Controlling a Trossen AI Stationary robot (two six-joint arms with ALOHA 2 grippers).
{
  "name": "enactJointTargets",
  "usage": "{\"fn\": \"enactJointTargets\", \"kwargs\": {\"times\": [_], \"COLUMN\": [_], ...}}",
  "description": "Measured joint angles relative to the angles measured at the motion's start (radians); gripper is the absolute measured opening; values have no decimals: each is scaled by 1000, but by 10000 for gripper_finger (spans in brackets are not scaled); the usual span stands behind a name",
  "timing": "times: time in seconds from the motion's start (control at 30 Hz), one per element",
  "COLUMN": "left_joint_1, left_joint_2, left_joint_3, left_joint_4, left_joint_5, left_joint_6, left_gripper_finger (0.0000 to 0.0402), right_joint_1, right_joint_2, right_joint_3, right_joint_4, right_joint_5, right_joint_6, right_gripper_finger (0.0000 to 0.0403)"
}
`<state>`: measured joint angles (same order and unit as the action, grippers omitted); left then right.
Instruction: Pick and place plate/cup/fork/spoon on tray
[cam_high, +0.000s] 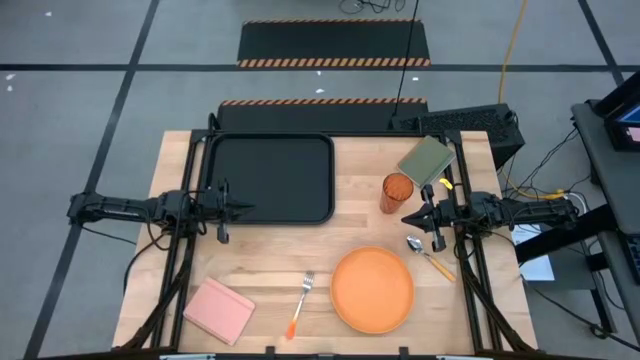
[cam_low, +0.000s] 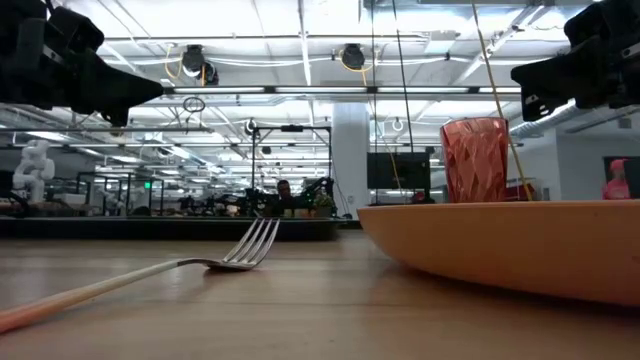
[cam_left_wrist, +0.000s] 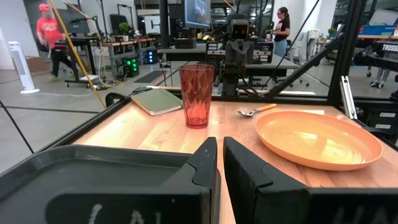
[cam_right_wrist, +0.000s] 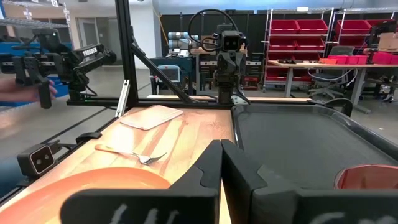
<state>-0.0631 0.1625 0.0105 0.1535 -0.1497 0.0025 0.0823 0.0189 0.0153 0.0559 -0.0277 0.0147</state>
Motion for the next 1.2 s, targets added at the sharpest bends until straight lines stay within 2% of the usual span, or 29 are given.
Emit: {"fn": "enactJointTargets", "kwargs": {"times": [0.37,0.77,0.97,1.2], "left_joint_1": [0,0,-4,-44], "left_joint_2": [0,1,1,33], "left_joint_3": [0,0,0,133], "left_joint_4": [0,4,177,214], "left_joint_5": [0,-1,5,20], "left_joint_6": [0,-87,-119,-39], "left_gripper_finger": [33,33,33,33], "right_joint_1": [0,0,0,0], "right_joint_2": [0,0,0,0], "right_joint_3": [0,0,0,0], "right_joint_4": [34,46,72,105], "right_joint_5": [0,0,0,1], "right_joint_6": [154,161,183,176], "right_gripper_finger": [0,0,0,0]}}
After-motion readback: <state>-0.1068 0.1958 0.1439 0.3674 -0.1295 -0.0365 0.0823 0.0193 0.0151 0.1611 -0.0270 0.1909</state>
